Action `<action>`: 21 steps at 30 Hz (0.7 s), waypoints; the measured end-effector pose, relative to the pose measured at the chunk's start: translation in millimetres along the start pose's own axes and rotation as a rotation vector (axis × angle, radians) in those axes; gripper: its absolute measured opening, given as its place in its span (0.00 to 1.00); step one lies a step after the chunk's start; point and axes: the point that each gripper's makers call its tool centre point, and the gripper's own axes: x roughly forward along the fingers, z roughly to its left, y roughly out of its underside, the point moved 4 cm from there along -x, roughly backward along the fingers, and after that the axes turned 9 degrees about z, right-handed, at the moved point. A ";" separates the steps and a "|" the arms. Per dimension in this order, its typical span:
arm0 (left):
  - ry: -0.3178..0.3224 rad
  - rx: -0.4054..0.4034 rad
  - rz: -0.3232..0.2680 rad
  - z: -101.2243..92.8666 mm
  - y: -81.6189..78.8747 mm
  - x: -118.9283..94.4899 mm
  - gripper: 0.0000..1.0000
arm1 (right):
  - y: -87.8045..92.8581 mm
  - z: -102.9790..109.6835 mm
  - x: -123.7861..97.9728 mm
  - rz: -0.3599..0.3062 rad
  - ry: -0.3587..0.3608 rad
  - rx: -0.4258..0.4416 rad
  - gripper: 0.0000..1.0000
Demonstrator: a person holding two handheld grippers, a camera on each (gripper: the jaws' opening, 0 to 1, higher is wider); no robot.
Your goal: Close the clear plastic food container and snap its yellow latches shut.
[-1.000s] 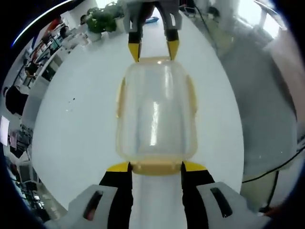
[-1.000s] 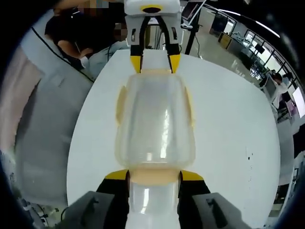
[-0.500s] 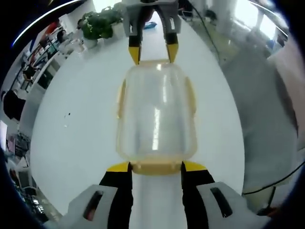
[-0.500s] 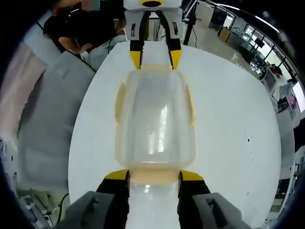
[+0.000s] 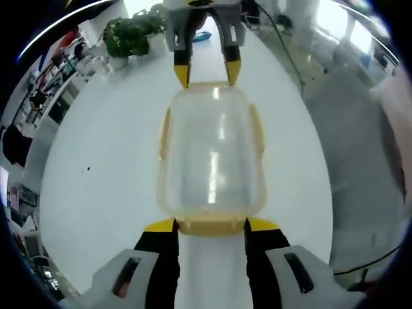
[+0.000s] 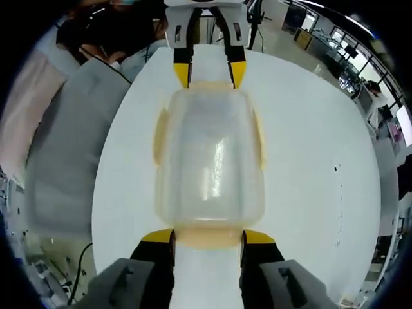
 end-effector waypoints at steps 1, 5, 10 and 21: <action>-0.001 0.001 -0.001 -0.4 -3.1 1.6 0.37 | 2.2 0.1 0.9 0.005 -0.002 0.001 0.37; 0.005 -0.002 -0.010 -1.1 -11.1 6.1 0.37 | 12.4 0.0 2.9 0.021 -0.014 0.003 0.37; 0.013 -0.005 -0.014 -1.1 -18.8 11.0 0.37 | 21.7 0.6 2.4 0.035 -0.019 0.002 0.37; 0.022 -0.015 -0.022 -2.0 -27.1 18.6 0.37 | 33.4 -0.8 8.6 0.050 -0.030 0.000 0.37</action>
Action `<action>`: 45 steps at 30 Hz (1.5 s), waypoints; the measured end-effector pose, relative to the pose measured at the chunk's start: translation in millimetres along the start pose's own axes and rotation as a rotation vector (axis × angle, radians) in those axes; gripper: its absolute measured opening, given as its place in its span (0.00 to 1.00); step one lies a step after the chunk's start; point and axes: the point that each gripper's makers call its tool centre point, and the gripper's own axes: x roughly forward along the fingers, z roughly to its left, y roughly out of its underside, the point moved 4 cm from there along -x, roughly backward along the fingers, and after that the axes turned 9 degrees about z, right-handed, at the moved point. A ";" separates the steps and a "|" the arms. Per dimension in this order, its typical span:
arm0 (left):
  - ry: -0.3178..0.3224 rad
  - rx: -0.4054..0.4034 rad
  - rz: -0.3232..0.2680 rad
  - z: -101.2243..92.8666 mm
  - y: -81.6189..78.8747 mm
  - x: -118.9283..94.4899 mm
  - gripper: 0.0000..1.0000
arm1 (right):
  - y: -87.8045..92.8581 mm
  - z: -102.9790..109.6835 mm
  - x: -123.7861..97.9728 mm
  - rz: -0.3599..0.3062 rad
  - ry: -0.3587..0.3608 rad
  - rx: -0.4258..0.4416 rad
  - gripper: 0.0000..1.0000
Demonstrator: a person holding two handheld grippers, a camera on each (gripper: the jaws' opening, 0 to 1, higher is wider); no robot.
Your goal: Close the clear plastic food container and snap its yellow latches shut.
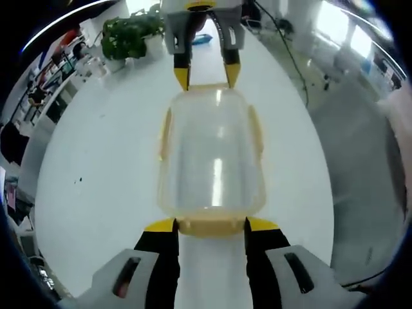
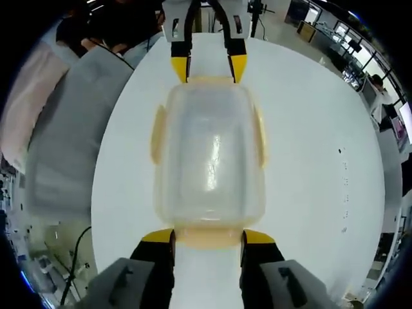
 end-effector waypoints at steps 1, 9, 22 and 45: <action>0.000 0.000 -0.001 0.1 0.1 0.4 0.37 | 0.2 0.0 0.6 0.000 -0.001 0.001 0.37; 0.010 -0.003 0.005 0.8 1.9 6.3 0.37 | -0.2 -0.6 7.9 0.000 -0.010 0.002 0.37; 0.024 -0.023 0.005 -0.3 9.0 12.2 0.37 | -3.9 -1.7 12.9 -0.015 -0.024 0.011 0.37; 0.020 -0.046 -0.015 2.2 8.5 13.5 0.37 | -1.0 -4.2 11.8 -0.028 -0.017 0.034 0.38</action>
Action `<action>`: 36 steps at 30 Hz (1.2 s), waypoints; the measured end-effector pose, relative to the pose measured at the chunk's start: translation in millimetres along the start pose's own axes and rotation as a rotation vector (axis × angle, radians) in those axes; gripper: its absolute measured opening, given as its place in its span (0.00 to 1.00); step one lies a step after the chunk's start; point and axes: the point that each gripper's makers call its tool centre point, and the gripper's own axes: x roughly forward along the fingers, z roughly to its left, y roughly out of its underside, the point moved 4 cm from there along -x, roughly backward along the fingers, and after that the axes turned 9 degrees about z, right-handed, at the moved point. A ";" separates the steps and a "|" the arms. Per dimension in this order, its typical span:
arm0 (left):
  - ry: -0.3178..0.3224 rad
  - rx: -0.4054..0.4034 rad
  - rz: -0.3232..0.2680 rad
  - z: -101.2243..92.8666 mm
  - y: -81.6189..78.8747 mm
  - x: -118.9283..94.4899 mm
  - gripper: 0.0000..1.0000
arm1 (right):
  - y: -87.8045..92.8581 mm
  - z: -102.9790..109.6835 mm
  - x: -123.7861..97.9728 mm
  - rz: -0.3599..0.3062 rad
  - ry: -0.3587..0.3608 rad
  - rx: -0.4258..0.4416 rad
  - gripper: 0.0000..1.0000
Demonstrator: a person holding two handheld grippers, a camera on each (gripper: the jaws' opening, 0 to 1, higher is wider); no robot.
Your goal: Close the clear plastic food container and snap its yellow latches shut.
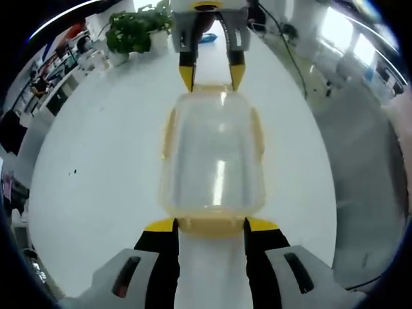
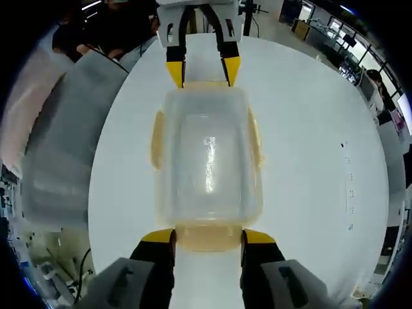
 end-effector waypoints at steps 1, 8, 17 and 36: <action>0.001 -0.002 0.000 0.1 0.1 0.0 0.37 | 0.1 -0.2 0.1 0.000 0.000 0.001 0.38; 0.002 -0.026 0.012 1.3 3.9 -0.6 0.41 | 2.5 -0.1 0.3 -0.006 0.005 0.026 0.42; 0.033 -0.107 -0.078 -0.3 -3.2 -15.2 0.43 | 7.3 -4.0 -9.5 -0.021 0.044 0.071 0.43; -0.048 -0.131 -0.180 2.8 -24.5 -26.8 0.41 | -9.7 -4.3 -29.5 -0.137 0.129 0.095 0.41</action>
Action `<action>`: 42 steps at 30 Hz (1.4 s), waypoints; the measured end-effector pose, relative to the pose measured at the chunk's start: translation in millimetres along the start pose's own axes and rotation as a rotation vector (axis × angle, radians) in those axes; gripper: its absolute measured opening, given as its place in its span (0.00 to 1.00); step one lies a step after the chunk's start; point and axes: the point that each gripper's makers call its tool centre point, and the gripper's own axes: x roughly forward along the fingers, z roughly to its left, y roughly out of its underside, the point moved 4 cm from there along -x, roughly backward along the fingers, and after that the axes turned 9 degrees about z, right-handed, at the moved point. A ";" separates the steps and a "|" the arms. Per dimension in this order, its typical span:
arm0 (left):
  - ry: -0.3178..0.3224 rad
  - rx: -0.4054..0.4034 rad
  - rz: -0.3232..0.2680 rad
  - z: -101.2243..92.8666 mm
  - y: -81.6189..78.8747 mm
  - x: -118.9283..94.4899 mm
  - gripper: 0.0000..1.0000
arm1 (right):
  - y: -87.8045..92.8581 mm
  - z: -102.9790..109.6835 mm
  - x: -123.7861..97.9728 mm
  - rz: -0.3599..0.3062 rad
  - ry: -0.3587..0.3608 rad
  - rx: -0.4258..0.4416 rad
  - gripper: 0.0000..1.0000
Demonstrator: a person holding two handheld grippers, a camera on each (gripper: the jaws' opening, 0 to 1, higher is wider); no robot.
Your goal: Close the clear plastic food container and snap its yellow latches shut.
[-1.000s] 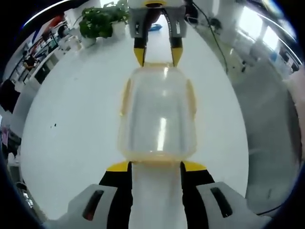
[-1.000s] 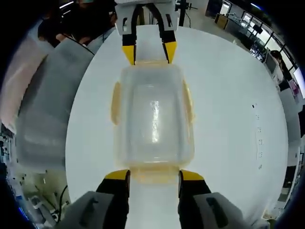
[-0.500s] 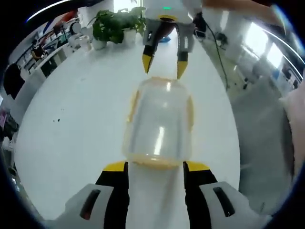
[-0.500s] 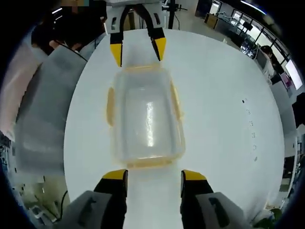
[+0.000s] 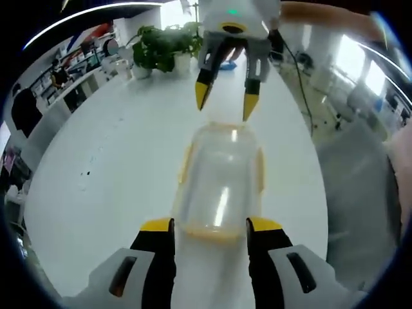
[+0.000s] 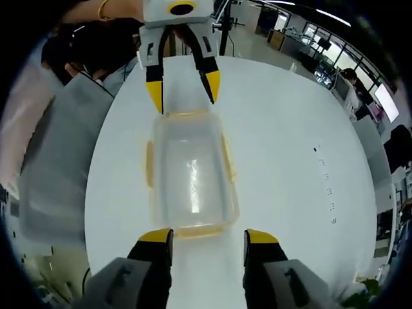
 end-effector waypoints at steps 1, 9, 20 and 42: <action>-0.001 -0.002 -0.006 -0.1 -1.5 0.0 0.41 | -1.2 0.1 0.6 -0.001 0.002 -0.002 0.41; -0.028 -0.013 -0.030 -0.5 -8.6 4.6 0.38 | -18.9 -1.6 2.3 -0.058 0.029 0.019 0.39; -0.052 -0.008 -0.026 -8.5 -11.4 15.9 0.37 | -35.1 7.3 10.4 -0.098 0.009 0.024 0.34; 0.022 -0.068 -0.096 -24.3 -27.6 36.7 0.47 | -58.6 5.5 26.8 -0.162 -0.024 0.031 0.42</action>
